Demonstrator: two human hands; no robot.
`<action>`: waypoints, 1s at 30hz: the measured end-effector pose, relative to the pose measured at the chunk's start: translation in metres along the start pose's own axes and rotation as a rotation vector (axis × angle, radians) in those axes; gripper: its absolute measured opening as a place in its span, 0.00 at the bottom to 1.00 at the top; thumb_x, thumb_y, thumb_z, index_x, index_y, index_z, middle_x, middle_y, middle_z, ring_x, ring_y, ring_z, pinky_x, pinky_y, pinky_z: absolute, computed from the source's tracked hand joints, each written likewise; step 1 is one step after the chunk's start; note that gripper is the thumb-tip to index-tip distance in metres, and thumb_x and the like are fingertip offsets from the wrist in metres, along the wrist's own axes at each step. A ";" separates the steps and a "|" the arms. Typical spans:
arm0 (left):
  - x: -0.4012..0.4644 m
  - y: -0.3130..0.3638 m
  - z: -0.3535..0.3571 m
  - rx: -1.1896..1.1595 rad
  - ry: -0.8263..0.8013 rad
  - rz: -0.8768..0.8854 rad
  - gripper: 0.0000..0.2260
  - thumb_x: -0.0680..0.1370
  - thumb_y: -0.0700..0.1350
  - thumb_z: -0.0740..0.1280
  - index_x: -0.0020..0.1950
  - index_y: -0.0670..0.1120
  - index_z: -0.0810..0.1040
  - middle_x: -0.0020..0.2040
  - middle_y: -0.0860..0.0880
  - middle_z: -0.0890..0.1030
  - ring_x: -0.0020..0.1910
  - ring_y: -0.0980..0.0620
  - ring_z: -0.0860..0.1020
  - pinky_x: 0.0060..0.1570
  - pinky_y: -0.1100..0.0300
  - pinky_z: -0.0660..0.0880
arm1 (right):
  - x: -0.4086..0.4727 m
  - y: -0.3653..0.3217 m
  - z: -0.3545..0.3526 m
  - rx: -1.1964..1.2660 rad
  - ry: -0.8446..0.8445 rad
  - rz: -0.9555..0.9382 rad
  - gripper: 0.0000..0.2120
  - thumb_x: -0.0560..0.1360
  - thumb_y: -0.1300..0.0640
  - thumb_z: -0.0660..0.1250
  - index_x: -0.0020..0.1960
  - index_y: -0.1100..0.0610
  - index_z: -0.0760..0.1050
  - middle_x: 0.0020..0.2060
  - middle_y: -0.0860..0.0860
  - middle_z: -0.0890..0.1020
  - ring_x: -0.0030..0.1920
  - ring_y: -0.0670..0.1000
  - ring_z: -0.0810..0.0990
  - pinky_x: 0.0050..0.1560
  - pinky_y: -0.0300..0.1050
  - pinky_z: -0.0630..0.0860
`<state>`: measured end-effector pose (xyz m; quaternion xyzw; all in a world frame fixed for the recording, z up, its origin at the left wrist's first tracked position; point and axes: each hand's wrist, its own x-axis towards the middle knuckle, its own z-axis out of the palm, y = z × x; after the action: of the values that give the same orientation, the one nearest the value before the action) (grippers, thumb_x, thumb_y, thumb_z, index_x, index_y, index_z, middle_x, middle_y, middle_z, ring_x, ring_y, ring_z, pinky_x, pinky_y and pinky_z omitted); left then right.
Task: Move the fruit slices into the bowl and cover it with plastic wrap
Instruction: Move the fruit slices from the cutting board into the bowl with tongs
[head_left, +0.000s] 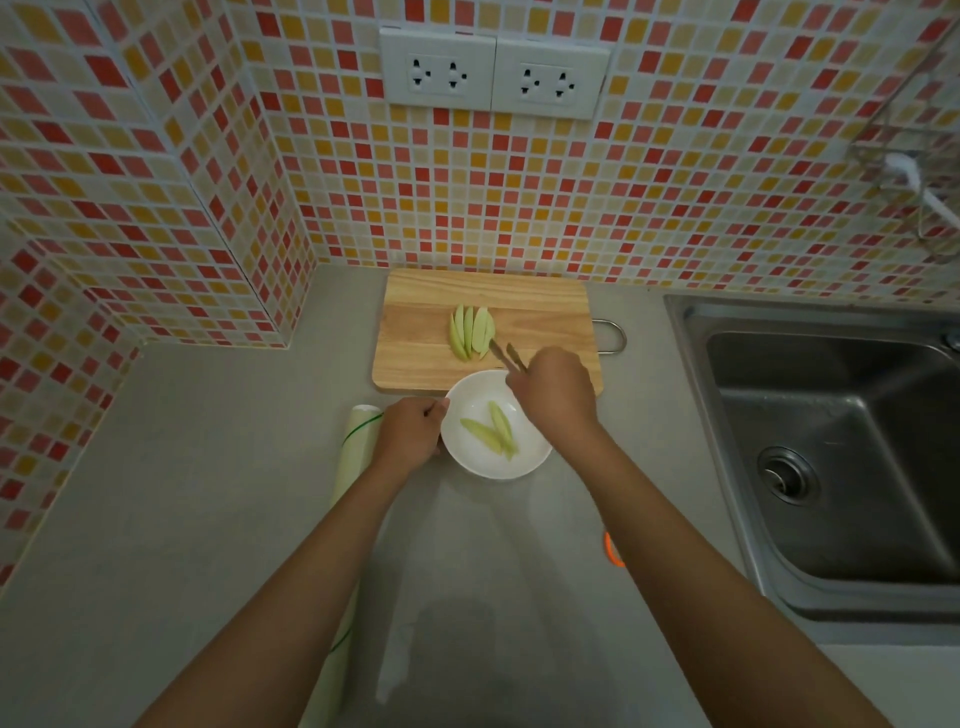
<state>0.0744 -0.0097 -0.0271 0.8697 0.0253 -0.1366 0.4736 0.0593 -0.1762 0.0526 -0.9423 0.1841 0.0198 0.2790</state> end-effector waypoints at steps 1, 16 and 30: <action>0.000 0.000 0.000 0.006 -0.002 0.002 0.18 0.82 0.46 0.60 0.40 0.37 0.81 0.33 0.43 0.81 0.32 0.44 0.80 0.41 0.53 0.78 | 0.012 -0.005 0.002 0.015 -0.001 0.021 0.18 0.73 0.57 0.66 0.28 0.55 0.63 0.27 0.49 0.68 0.30 0.52 0.71 0.25 0.41 0.57; -0.003 0.003 -0.002 0.067 -0.001 0.040 0.20 0.82 0.47 0.59 0.39 0.36 0.80 0.34 0.38 0.82 0.32 0.45 0.79 0.39 0.57 0.73 | 0.056 -0.022 0.034 -0.279 -0.037 -0.048 0.08 0.73 0.66 0.63 0.50 0.61 0.78 0.50 0.57 0.81 0.51 0.58 0.81 0.39 0.43 0.68; -0.004 0.004 -0.004 0.040 -0.013 0.028 0.17 0.82 0.46 0.59 0.45 0.37 0.83 0.29 0.46 0.79 0.30 0.48 0.78 0.40 0.57 0.74 | -0.007 0.000 -0.013 0.164 0.060 0.004 0.16 0.68 0.61 0.68 0.25 0.62 0.66 0.22 0.51 0.66 0.24 0.48 0.63 0.26 0.41 0.55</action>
<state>0.0721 -0.0083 -0.0210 0.8785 0.0070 -0.1361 0.4580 0.0520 -0.1807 0.0646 -0.9161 0.1951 -0.0230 0.3496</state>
